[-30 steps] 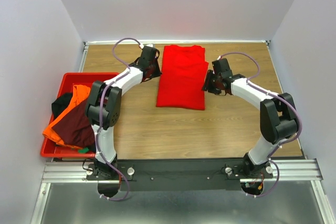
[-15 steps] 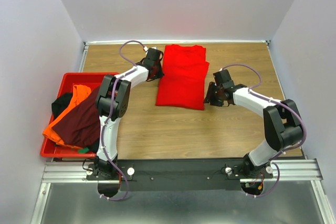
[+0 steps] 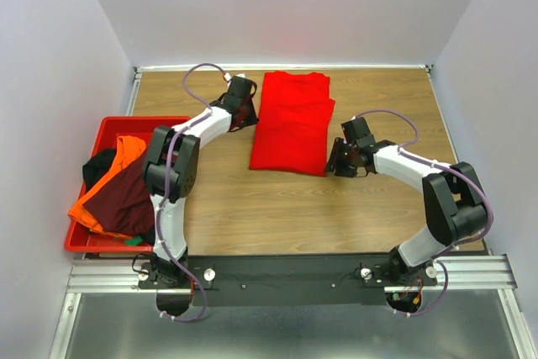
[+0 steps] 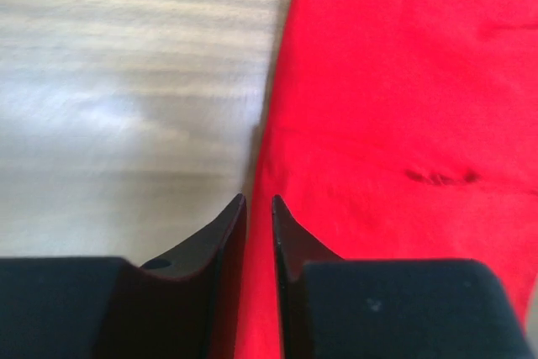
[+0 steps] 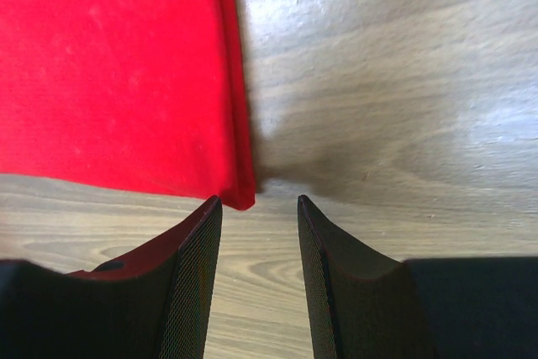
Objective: Fold and stack the t-shirts
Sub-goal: Fold the tshirt
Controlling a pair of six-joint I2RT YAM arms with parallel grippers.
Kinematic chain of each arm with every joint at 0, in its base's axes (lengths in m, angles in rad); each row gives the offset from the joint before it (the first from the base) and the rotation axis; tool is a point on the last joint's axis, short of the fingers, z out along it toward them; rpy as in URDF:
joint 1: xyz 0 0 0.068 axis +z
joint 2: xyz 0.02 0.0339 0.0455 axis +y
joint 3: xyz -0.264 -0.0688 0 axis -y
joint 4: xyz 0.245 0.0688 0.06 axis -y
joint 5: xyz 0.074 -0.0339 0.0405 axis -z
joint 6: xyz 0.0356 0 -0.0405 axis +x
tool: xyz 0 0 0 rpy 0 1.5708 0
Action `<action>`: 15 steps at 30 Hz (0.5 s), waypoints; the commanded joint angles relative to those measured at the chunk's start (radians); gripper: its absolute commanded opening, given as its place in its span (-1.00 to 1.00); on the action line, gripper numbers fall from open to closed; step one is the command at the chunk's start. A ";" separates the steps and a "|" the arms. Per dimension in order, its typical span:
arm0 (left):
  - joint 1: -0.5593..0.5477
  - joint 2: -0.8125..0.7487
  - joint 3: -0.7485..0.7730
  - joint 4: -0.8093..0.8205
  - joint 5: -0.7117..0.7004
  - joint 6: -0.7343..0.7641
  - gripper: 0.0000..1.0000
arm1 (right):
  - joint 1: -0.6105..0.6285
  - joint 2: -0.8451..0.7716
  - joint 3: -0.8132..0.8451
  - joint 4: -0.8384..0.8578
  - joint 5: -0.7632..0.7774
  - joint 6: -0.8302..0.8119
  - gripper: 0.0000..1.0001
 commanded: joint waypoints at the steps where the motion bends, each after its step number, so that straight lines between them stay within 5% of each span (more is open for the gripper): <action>1: 0.007 -0.142 -0.112 0.011 -0.027 -0.011 -0.32 | 0.010 -0.014 -0.033 0.046 -0.041 0.042 -0.03; 3: 0.006 -0.199 -0.200 0.028 -0.009 -0.023 -0.13 | 0.010 -0.019 -0.047 0.062 -0.047 0.060 -0.03; 15: -0.014 -0.362 -0.536 0.137 0.119 -0.039 -0.08 | 0.010 -0.055 -0.052 0.112 -0.046 0.126 -0.03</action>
